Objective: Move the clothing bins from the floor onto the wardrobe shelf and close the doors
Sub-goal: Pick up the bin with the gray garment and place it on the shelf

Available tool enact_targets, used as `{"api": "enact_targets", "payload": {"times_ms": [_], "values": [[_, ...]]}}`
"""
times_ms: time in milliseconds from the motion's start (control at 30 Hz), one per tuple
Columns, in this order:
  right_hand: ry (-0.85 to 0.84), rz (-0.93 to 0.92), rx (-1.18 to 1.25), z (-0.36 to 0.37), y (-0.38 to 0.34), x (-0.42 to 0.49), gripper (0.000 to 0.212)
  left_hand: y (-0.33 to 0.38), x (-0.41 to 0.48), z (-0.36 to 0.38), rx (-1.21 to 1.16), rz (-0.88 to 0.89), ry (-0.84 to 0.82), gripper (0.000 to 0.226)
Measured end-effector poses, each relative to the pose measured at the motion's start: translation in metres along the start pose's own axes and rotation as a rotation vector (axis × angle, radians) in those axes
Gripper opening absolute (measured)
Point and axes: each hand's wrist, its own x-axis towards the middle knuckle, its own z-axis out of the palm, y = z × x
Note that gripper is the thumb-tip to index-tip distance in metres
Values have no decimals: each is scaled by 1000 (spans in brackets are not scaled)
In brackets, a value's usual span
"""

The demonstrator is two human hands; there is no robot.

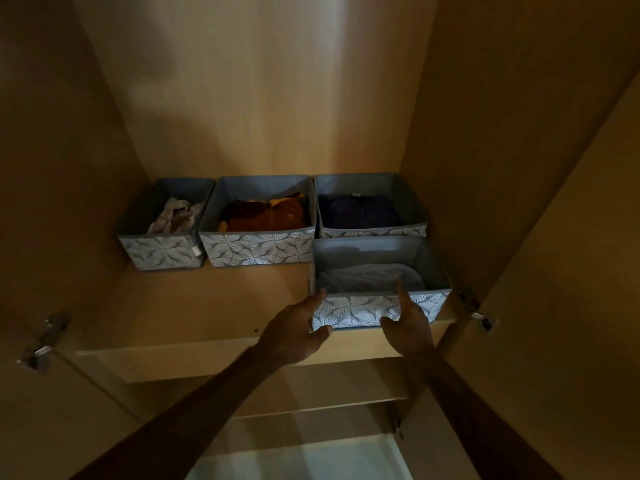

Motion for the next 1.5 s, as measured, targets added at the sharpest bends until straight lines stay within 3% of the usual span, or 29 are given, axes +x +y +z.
{"api": "enact_targets", "payload": {"times_ms": [400,600,1500], "values": [[13,1,-52,-36,31,20,86,24,11,26,-134,6,48,81],[-61,-35,-12,-42,41,24,101,32,16,38,-90,-7,102,83],[-142,-119,8,-41,53,16,115,34,17,41,-88,-59,127,87]]}}
